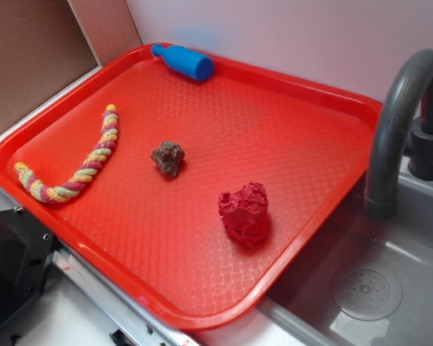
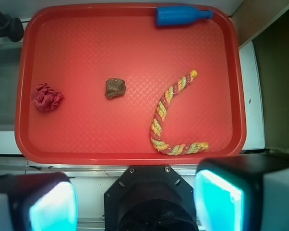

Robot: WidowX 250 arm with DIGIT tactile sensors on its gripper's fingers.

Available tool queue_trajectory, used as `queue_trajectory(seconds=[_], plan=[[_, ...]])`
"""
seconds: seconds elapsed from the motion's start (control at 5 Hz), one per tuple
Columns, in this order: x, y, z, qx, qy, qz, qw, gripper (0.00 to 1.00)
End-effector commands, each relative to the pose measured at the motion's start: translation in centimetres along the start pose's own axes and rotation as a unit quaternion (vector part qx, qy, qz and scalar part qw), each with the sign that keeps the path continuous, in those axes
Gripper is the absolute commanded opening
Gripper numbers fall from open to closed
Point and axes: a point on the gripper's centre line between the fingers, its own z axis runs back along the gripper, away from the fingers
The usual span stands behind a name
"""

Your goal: Grab the red paper.

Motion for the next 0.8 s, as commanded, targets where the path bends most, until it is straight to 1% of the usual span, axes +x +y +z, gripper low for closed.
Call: queue_trajectory(seconds=[0.0, 0.2, 0.4, 0.6], plan=[[0.0, 0.0, 0.0, 0.0, 0.0, 0.0, 1.0, 1.0], [0.1, -1.4, -0.3, -0.019, -0.039, 0.104, 0.994, 1.0], [0.6, -3.8, -0.8, -0.045, -0.058, 0.174, 0.982, 1.0], [1.9, -5.9, -2.0, -0.063, -0.06, 0.252, 0.964, 1.0]])
